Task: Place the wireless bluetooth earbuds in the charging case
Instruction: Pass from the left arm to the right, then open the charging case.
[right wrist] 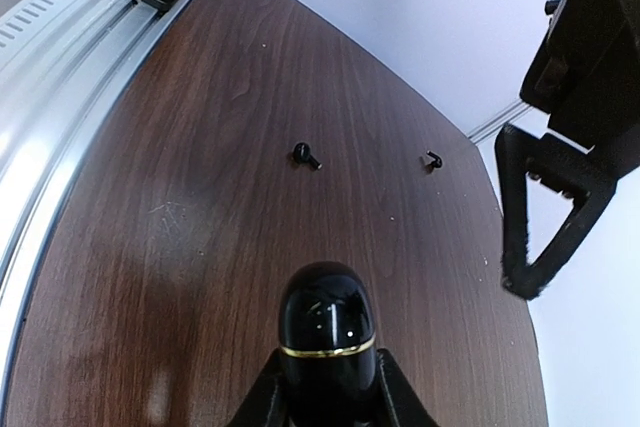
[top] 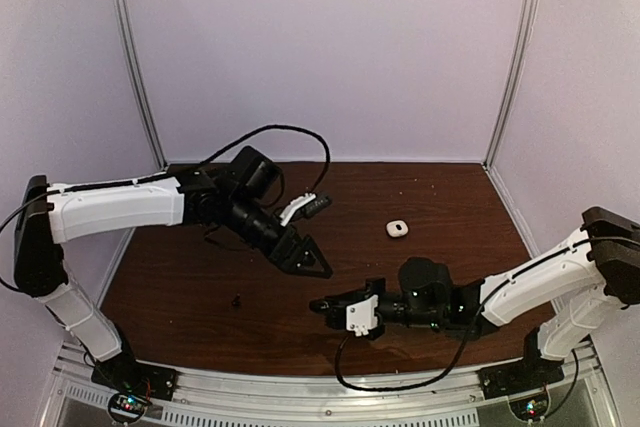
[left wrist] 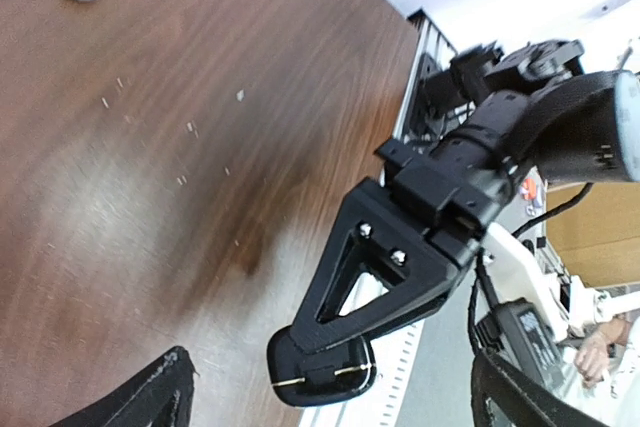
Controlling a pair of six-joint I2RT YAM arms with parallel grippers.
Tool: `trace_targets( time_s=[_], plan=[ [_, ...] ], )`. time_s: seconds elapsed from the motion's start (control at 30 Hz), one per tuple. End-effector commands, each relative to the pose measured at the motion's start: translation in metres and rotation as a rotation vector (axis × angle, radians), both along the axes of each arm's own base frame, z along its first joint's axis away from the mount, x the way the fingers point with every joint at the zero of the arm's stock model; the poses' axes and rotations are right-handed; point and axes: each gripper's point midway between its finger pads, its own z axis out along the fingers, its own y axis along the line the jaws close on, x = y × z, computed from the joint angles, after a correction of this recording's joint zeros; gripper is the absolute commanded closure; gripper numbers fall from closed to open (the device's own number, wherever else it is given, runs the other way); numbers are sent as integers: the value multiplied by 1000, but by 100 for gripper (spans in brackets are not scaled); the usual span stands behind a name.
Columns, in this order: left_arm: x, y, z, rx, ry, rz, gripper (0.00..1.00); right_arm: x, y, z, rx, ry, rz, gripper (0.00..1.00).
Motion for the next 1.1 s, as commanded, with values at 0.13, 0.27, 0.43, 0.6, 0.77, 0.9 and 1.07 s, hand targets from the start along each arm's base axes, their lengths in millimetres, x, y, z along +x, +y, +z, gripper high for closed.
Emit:
trace_targets(
  time_s=[0.13,0.27,0.43,0.6,0.77,0.9,1.07],
  plan=[
    [38,37,88,-260,-504,252,2,13,-14,81,349,108,-39,86],
    [22,55,116,-427,-676,246,2,10,-20,117,489,198,14,86],
    [-2,59,128,-511,-757,146,2,-4,-30,152,628,305,103,86],
    [-36,41,135,-564,-857,10,3,-20,-36,168,687,397,185,86],
    [-56,20,136,-581,-924,-77,15,-28,-40,173,707,450,220,87],
    [-55,5,137,-561,-917,-92,22,-29,-40,169,699,467,221,89],
    [-51,-7,143,-565,-885,-69,28,-30,-39,166,689,473,229,90]
  ],
)
